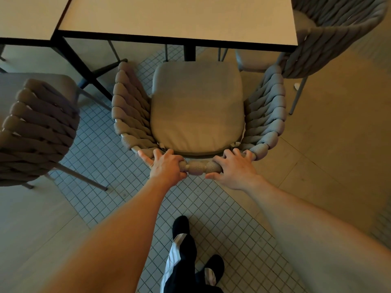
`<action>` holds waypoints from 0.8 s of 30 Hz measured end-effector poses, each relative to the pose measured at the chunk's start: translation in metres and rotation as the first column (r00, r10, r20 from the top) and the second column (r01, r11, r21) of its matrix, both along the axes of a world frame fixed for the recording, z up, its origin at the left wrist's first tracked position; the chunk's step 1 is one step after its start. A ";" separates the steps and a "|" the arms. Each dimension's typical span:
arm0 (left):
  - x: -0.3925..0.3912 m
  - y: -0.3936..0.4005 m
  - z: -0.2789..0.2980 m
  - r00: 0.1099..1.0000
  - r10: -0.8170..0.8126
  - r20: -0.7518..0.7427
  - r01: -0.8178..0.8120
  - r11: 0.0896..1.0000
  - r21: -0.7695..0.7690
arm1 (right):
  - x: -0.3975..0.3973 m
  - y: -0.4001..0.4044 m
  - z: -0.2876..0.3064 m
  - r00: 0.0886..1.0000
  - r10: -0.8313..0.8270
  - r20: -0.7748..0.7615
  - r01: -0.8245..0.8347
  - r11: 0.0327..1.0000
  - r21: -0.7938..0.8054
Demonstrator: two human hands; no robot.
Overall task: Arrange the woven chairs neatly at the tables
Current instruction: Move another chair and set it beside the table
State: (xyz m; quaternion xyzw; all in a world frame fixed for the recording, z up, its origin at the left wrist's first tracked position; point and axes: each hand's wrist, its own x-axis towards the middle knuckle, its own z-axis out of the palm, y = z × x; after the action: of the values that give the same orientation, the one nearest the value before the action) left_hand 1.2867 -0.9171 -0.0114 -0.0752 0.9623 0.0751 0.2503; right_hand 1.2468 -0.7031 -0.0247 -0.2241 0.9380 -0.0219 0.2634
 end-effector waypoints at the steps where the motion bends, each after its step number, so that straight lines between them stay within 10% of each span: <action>1: -0.002 0.002 0.000 1.000 -0.001 0.005 0.001 1.000 0.002 | -0.002 0.001 0.001 1.000 0.001 0.003 -0.001 1.000 0.000; 24: -0.027 0.011 -0.007 0.983 -0.082 0.163 0.095 0.993 -0.070 | -0.032 -0.001 0.002 0.965 -0.027 0.260 -0.011 0.990 0.144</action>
State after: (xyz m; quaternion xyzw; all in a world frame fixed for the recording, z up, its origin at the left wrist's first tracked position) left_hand 1.2598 -0.9064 -0.0181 -0.0477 0.9437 0.0204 0.3266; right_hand 1.2151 -0.7043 -0.0231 -0.1957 0.8952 0.0154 0.4001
